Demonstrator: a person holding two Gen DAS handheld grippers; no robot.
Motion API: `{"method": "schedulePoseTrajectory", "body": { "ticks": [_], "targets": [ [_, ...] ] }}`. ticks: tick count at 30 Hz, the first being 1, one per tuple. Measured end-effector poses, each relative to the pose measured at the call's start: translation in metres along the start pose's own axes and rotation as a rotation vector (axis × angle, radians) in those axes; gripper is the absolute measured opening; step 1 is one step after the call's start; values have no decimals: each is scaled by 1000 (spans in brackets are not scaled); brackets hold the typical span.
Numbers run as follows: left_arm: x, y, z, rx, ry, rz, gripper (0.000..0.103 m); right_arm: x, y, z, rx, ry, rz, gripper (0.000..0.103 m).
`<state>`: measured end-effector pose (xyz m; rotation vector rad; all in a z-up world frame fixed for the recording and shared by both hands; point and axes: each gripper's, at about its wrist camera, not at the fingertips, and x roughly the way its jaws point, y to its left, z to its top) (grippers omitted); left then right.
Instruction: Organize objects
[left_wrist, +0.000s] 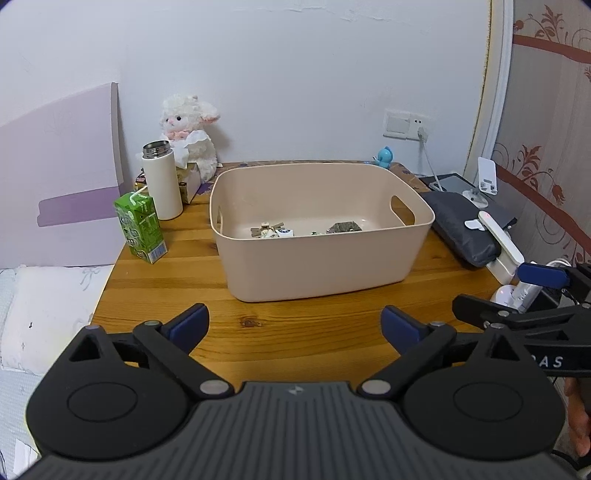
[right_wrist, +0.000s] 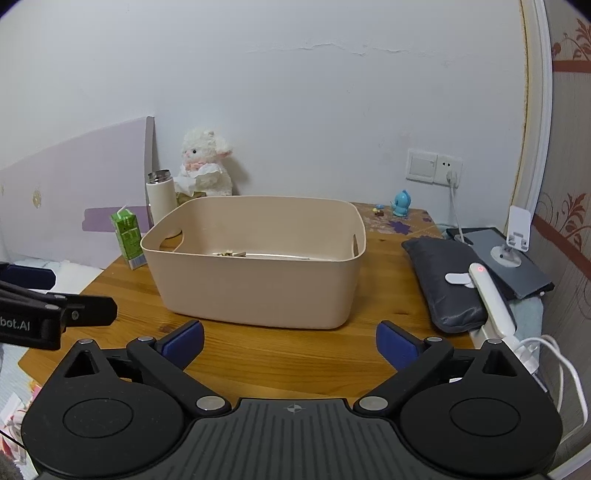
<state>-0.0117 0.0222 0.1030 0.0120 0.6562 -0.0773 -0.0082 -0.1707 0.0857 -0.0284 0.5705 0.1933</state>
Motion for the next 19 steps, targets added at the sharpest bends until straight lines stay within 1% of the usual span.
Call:
{"method": "schedulePoseTrajectory", "body": {
  "ticks": [6, 13, 19],
  "targets": [
    [1, -2, -3, 21, 10, -6, 100, 4, -1, -3, -1, 9, 2, 101],
    [0, -1, -5, 22, 10, 13, 100, 9, -3, -2, 0, 19, 3, 103],
    [-1, 5, -4, 8, 4, 11, 100, 16, 0, -1, -15, 32, 11, 103]
  ]
}}
